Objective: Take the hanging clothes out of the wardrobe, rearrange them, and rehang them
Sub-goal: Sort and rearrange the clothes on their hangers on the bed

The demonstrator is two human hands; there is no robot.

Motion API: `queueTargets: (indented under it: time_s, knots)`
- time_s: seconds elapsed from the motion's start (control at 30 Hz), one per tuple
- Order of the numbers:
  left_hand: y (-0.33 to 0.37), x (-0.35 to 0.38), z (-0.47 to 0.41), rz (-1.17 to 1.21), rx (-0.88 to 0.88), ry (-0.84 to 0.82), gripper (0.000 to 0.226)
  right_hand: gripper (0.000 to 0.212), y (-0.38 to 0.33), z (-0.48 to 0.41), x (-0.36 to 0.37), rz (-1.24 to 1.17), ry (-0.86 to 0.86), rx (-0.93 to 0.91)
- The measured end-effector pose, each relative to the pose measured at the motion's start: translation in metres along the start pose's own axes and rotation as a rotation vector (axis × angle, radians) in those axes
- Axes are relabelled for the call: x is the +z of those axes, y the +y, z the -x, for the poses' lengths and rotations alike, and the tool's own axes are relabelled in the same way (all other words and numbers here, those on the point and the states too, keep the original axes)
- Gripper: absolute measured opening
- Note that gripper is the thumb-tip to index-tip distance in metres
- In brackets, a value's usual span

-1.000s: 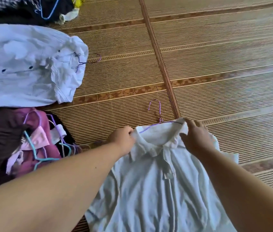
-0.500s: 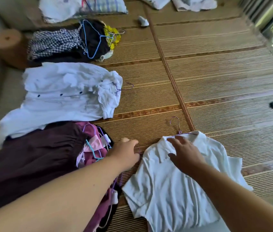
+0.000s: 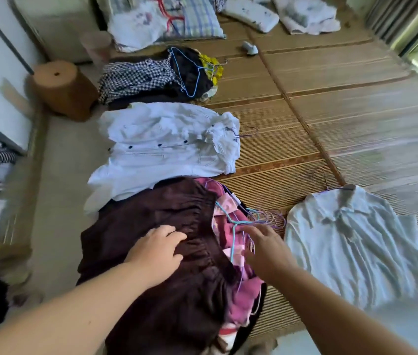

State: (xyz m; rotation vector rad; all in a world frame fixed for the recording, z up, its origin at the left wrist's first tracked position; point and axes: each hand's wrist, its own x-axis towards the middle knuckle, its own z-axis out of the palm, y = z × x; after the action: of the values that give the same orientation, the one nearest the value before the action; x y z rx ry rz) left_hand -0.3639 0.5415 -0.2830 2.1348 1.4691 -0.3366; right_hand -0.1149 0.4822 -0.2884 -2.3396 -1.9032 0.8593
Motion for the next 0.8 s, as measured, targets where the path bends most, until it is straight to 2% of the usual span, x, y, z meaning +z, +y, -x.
queueTargets:
  time_s: [0.13,0.33,0.4,0.5,0.67,0.73,0.8]
  knots:
    - [-0.037,0.022,0.010,0.020,-0.054,-0.040,0.053,0.063,-0.015,0.006,0.038,-0.073,-0.084,0.073]
    - [-0.046,0.083,-0.019,0.147,-0.133,-0.126,0.059,0.074,0.001,-0.019,0.092,-0.213,-0.184,0.293]
    - [-0.048,0.100,-0.037,0.198,-0.172,-0.114,0.065,0.063,0.008,-0.033,0.108,-0.281,-0.184,0.369]
    - [-0.055,0.119,-0.061,0.201,-0.212,-0.108,0.071,0.036,0.015,-0.053,0.126,-0.379,-0.135,0.424]
    - [-0.066,0.146,-0.071,0.220,-0.182,-0.346,0.075,0.042,0.018,-0.071,0.141,-0.421,-0.119,0.414]
    - [-0.065,0.147,-0.068,0.250,-0.196,-0.352,0.070,0.019,0.015,-0.072,0.141,-0.474,-0.072,0.458]
    - [-0.061,0.140,-0.065,0.302,-0.224,-0.326,0.060,0.010,0.008,-0.069,0.135,-0.479,-0.006,0.507]
